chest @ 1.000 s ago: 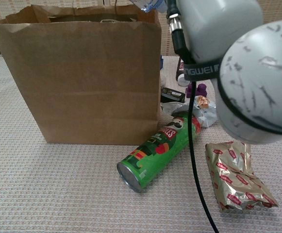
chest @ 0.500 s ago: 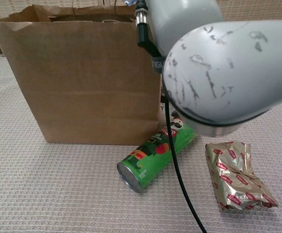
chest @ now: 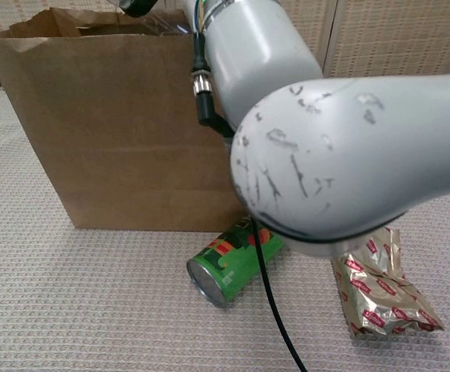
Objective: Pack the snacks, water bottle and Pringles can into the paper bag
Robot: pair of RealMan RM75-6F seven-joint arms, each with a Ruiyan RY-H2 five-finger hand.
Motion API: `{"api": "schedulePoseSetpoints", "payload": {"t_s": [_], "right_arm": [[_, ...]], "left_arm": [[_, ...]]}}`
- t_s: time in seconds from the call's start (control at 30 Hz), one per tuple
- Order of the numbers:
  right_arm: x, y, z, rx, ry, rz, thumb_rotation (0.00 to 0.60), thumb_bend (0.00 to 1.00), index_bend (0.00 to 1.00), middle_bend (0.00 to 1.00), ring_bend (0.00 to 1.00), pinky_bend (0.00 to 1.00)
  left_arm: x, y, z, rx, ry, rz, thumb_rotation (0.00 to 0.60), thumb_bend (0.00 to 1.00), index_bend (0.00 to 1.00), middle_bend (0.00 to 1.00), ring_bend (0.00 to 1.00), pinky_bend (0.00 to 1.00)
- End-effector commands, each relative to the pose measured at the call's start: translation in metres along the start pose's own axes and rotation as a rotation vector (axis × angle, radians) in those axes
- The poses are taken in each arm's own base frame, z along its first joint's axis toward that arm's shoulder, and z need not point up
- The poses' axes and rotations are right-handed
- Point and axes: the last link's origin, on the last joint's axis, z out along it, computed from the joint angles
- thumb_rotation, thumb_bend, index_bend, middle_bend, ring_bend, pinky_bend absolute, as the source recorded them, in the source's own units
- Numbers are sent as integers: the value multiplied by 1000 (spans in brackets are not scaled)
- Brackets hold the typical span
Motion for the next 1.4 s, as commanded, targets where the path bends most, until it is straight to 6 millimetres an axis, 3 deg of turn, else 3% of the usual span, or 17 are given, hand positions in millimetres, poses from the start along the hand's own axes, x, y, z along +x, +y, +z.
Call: {"api": "schedulePoseSetpoints", "payload": {"t_s": [0.03, 0.13, 0.37, 0.6, 0.77, 1.03, 1.23, 1.4], "right_arm": [[2, 3, -3, 3, -43, -10, 600, 282, 0, 172, 79, 266], [9, 4, -1, -12, -44, 6, 600, 226, 0, 106, 19, 186], [30, 17, -3, -36, -32, 16, 600, 196, 0, 103, 14, 176], [54, 45, -24, -34, -80, 20, 600, 196, 0, 104, 14, 173], [81, 87, -51, -16, -141, -67, 600, 196, 0, 104, 15, 154], [123, 171, -102, -26, -336, -243, 600, 192, 0, 104, 14, 130], [128, 220, -144, 86, -508, -434, 600, 138, 0, 104, 15, 130], [117, 232, -173, 265, -605, -541, 600, 111, 0, 104, 14, 129]], "left_arm": [[0, 0, 0, 1, 0, 0, 600, 371, 0, 0, 0, 0], [0, 0, 0, 2, 0, 2, 600, 371, 0, 0, 0, 0], [0, 0, 0, 2, 1, 2, 600, 371, 0, 0, 0, 0], [0, 0, 0, 4, 1, 4, 600, 371, 0, 0, 0, 0], [0, 0, -1, 5, 2, 6, 600, 370, 0, 0, 0, 0], [-1, 1, 0, 9, 4, 16, 600, 369, 0, 0, 0, 0], [-1, 3, 1, 15, 10, 31, 600, 370, 0, 0, 0, 0], [-2, 5, 2, 21, 13, 43, 600, 371, 0, 0, 0, 0]]}}
